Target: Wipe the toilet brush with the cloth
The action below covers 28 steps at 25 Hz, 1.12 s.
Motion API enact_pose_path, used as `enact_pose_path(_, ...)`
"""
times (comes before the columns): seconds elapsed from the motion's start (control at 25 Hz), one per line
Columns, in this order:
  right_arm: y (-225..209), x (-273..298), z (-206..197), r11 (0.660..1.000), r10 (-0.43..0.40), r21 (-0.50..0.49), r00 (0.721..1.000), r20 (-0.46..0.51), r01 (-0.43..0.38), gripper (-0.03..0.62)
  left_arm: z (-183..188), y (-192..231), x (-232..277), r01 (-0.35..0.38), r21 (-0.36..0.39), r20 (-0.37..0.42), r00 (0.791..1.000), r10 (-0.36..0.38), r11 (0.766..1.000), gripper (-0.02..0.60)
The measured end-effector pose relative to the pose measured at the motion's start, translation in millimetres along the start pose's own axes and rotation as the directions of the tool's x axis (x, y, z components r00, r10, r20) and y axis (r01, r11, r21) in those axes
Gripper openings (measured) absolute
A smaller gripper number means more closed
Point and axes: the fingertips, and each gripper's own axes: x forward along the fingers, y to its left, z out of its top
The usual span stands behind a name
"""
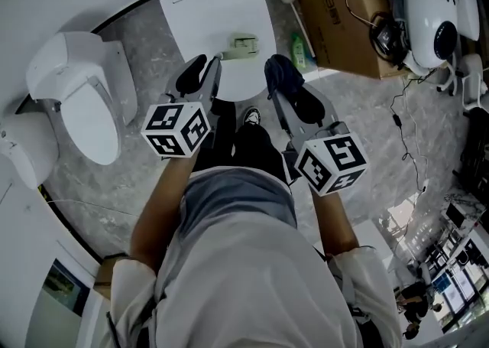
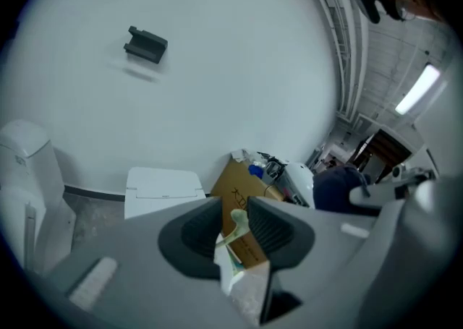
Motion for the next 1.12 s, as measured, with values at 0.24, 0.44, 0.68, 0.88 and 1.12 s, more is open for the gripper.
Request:
enact_pose_path(0.24,-7.8,52.1,11.5,1.0,0.003,-0.003,1.0,-0.026,-0.003,0.098,-0.6,7.2,23.4,0.081,0.014,-0.031,0.996,-0.081,0.997,0.0)
enact_pose_path(0.44,-29.6,87.0,8.6,1.0,0.014,-0.017,0.997,-0.07,-0.015,0.098,0.6,6.8,29.1,0.115,-0.008,-0.038,0.993,-0.115,0.993,0.0)
enact_pose_path(0.68,-62.7,114.4,0.4,0.999,0.031,-0.029,0.992,-0.123,-0.035,0.099,-4.1,3.6,31.0,0.114,-0.042,-0.009,0.993,-0.115,0.993,0.0)
enact_pose_path(0.88,-81.7,144.2,-17.5,0.994,0.082,-0.05,0.976,-0.201,-0.094,0.1,-5.5,2.2,31.8,0.09,-0.058,0.019,0.996,-0.089,0.994,0.0)
enact_pose_path(1.12,-92.5,178.6,-36.8,0.978,0.173,-0.067,0.946,-0.274,-0.198,0.1,-9.0,5.2,31.1,0.054,-0.081,0.049,0.998,-0.05,0.995,0.0)
